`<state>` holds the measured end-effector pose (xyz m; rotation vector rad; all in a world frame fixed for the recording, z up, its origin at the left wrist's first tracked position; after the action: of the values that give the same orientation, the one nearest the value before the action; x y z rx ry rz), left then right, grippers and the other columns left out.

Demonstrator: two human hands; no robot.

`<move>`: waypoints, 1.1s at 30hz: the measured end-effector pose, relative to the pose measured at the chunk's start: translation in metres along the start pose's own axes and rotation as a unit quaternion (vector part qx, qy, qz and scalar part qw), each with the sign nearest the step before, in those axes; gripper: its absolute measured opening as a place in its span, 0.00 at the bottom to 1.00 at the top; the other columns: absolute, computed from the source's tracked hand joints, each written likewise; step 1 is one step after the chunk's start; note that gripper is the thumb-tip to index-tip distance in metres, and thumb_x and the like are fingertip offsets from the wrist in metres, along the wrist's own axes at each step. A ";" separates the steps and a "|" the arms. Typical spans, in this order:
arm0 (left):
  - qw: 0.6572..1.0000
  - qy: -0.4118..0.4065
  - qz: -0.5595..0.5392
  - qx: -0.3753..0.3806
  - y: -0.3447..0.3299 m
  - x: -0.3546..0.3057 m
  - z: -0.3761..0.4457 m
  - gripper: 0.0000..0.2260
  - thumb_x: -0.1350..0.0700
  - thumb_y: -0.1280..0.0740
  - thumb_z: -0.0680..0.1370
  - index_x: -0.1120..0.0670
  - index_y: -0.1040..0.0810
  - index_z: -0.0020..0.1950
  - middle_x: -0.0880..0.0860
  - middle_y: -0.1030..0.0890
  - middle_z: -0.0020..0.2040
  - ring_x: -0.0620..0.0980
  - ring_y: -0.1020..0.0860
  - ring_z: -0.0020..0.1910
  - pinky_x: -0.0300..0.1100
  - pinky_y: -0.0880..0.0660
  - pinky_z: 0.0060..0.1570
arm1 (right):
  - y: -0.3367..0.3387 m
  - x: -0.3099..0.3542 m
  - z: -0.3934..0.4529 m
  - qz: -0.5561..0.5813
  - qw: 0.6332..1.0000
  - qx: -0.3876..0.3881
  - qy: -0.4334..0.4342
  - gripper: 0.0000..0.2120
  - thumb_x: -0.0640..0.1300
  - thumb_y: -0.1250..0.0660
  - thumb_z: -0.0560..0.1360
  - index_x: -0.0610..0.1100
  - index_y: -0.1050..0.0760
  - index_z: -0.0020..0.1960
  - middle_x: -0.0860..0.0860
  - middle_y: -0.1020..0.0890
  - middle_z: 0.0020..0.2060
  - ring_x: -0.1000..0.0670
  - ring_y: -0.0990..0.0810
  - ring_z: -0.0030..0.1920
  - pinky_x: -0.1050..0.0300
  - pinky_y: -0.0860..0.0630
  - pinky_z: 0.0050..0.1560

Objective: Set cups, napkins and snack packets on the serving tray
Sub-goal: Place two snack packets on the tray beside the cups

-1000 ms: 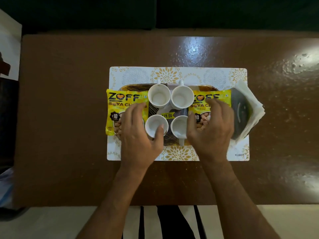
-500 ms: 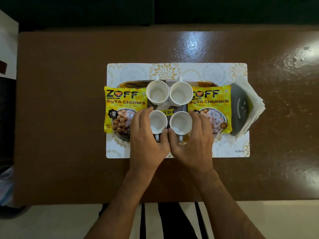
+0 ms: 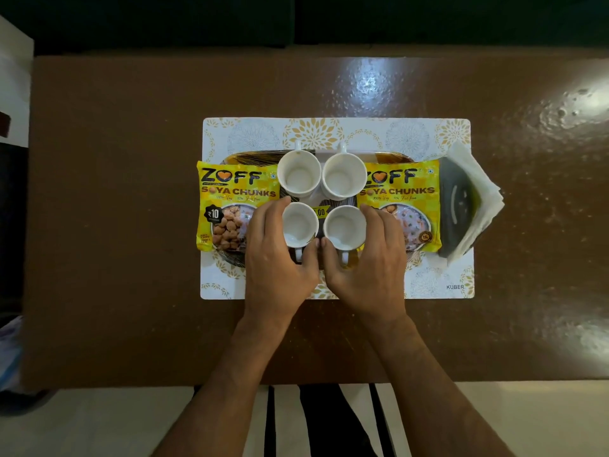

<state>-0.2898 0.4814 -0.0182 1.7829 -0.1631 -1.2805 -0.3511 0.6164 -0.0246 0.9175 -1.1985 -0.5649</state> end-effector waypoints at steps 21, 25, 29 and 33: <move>0.932 -0.084 0.347 0.068 0.010 0.057 0.056 0.32 0.44 0.50 0.86 0.63 0.50 0.85 0.62 0.50 0.86 0.60 0.53 0.86 0.59 0.50 0.84 | -0.009 -0.061 0.047 -0.228 0.970 0.083 0.023 0.30 0.57 0.53 0.87 0.43 0.46 0.85 0.42 0.48 0.85 0.41 0.53 0.86 0.35 0.52 0.83; 0.928 -0.083 0.359 0.064 0.006 0.057 0.054 0.32 0.44 0.50 0.87 0.62 0.51 0.85 0.62 0.51 0.86 0.60 0.54 0.86 0.58 0.52 0.84 | -0.011 -0.059 0.045 -0.243 0.966 0.087 0.017 0.31 0.57 0.54 0.87 0.43 0.47 0.85 0.42 0.50 0.86 0.41 0.54 0.86 0.34 0.52 0.83; 0.929 -0.080 0.355 0.067 0.004 0.060 0.054 0.32 0.44 0.51 0.87 0.62 0.52 0.85 0.62 0.51 0.86 0.60 0.54 0.86 0.58 0.52 0.84 | -0.012 -0.059 0.045 -0.248 0.965 0.088 0.014 0.31 0.58 0.56 0.87 0.43 0.47 0.85 0.42 0.50 0.86 0.41 0.54 0.86 0.34 0.51 0.83; 0.934 -0.077 0.343 0.068 0.006 0.060 0.055 0.32 0.44 0.50 0.86 0.62 0.50 0.85 0.61 0.49 0.86 0.60 0.53 0.86 0.58 0.51 0.84 | -0.013 -0.060 0.045 -0.244 0.966 0.088 0.016 0.30 0.57 0.53 0.87 0.43 0.46 0.85 0.42 0.49 0.85 0.41 0.54 0.86 0.35 0.51 0.83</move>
<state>-0.3051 0.4118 -0.0584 1.5224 -0.8995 -0.8998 -0.4102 0.6435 -0.0633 1.3838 -1.0037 -0.8402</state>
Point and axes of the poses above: each hand's wrist, its own z-axis towards the middle knuckle, its own y-axis out of the back of the hand, x = y × z, the point moved 3 cm from there along z, towards the middle knuckle
